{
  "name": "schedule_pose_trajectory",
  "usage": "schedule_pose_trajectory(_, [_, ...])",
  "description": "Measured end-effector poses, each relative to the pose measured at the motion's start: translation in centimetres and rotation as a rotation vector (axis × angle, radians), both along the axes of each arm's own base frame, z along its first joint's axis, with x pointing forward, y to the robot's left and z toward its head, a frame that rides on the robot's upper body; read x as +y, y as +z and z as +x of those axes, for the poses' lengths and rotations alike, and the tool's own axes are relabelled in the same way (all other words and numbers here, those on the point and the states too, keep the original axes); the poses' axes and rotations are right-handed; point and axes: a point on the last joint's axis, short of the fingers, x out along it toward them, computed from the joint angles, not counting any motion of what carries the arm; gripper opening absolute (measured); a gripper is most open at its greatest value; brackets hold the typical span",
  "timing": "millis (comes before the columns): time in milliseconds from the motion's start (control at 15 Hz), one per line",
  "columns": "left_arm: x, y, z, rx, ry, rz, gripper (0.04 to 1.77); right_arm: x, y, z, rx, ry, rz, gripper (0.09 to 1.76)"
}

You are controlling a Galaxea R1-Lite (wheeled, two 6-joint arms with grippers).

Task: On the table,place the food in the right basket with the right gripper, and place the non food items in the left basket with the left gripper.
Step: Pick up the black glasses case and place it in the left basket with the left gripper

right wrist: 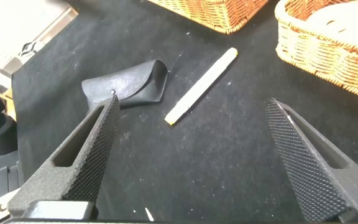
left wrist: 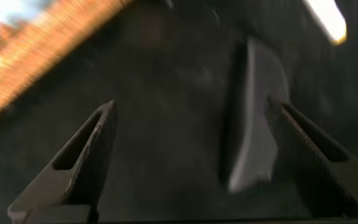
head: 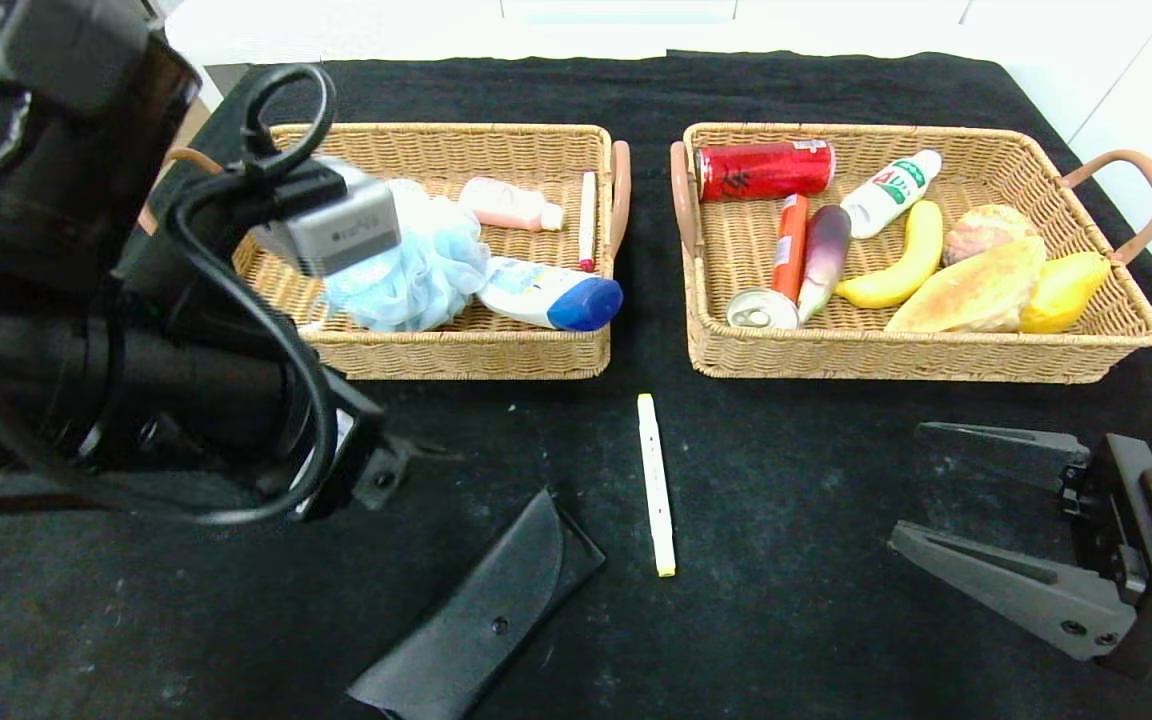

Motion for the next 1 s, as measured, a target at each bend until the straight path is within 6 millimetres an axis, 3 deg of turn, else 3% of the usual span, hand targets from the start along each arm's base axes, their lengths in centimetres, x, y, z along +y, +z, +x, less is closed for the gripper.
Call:
schedule_pose_trajectory(467, [-1.9, -4.5, -3.2, 0.106, -0.155, 0.159, 1.7, -0.2, 0.1, 0.2, -0.004, -0.013, 0.001, 1.71])
schedule_pose_trajectory(1000, [-4.5, -7.4, -2.2, 0.1, -0.129, 0.248, 1.71, -0.6, 0.5, 0.4, -0.015, -0.034, 0.007, 1.71])
